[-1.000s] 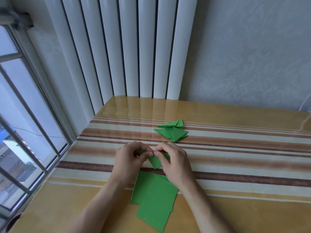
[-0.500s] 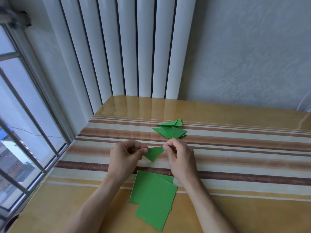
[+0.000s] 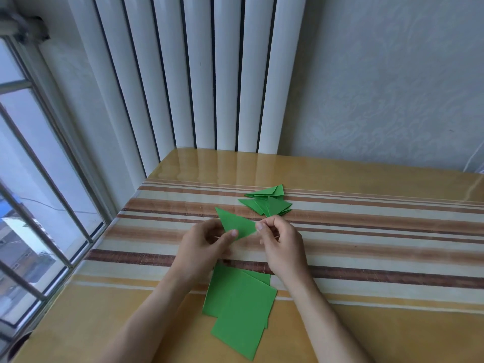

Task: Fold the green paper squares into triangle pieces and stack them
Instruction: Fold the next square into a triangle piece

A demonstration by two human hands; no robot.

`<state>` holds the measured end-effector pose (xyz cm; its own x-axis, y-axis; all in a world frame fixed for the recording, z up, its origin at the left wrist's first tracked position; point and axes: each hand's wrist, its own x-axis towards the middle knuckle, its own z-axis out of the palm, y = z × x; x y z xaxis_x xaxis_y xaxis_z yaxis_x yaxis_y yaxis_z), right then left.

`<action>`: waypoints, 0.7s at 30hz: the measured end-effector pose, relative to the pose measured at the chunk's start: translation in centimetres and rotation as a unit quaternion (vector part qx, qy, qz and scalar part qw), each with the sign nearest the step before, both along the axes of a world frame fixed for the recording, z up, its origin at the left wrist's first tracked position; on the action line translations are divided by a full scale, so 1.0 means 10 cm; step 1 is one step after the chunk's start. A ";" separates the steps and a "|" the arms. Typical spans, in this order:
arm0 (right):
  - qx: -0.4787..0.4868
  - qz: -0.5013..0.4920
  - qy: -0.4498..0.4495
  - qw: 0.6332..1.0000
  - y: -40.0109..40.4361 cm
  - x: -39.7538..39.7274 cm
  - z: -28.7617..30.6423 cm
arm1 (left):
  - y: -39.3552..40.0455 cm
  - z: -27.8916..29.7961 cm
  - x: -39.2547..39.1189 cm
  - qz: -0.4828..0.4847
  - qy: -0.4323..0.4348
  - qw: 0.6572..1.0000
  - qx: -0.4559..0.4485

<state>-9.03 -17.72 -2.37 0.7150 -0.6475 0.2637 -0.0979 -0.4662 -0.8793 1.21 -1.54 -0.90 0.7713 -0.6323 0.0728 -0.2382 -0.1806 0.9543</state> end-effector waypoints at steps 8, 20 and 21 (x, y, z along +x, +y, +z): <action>0.038 0.086 0.026 0.995 0.06 -0.01 0.01 | -0.01 0.02 0.00 -0.003 -0.020 0.999 0.036; 0.004 0.132 0.062 0.989 0.09 -0.04 0.06 | 0.03 0.05 0.02 -0.028 0.010 0.998 0.058; 0.002 0.136 0.071 0.988 0.08 -0.04 0.07 | 0.04 0.05 0.03 -0.019 0.017 0.999 0.048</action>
